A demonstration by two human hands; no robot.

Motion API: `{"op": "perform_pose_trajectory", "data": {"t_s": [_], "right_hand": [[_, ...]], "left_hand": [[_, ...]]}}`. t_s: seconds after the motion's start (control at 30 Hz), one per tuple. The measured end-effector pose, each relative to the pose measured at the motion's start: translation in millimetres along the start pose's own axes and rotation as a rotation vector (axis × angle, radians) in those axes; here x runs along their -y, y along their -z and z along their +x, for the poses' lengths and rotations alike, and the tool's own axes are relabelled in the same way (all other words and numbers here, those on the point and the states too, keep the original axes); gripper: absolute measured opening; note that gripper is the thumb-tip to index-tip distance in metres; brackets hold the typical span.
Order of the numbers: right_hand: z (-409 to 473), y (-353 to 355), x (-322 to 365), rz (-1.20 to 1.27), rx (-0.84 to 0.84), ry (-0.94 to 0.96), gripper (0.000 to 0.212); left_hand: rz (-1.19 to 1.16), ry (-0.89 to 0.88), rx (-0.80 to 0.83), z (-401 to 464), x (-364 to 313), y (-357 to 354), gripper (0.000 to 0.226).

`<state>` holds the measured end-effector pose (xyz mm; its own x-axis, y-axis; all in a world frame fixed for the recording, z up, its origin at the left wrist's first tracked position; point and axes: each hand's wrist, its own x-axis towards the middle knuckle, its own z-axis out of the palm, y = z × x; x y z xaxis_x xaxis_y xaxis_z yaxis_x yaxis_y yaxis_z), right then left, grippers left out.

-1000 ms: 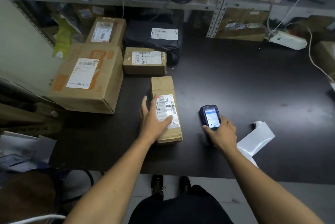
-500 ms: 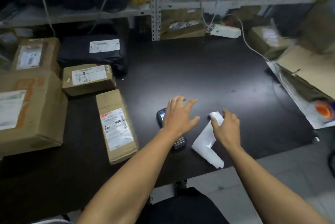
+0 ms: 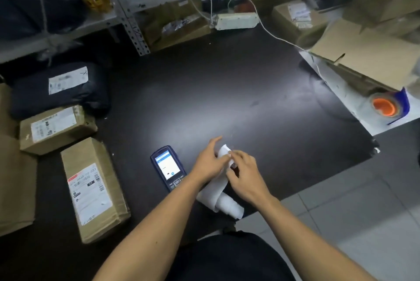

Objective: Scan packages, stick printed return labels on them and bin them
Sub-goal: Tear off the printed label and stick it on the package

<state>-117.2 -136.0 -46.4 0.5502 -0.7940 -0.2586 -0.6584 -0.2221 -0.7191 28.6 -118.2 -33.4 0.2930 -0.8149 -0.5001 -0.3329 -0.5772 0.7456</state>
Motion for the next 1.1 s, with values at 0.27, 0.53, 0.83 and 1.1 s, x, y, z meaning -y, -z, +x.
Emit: {"op": "perform_pose_trajectory", "data": {"t_s": [0.27,0.53,0.83,1.1], "right_hand": [[8,-3,-11,0.197,-0.060,0.004,0.023],[27,0,-15,0.053,-0.069,0.041,0.026],[33,8,-18,-0.020,-0.026,0.056,0.023],[43,25,-15,-0.209,0.014,0.218,0.032]], "left_hand": [[-0.297,0.052,-0.061,2,14,-8,0.052],[-0.495,0.030,-0.054,-10,18,-6,0.051],[-0.304,-0.061,-0.115,-12,22,-4,0.060],[-0.260,-0.126,-0.053,-7,24,-5,0.063]]}}
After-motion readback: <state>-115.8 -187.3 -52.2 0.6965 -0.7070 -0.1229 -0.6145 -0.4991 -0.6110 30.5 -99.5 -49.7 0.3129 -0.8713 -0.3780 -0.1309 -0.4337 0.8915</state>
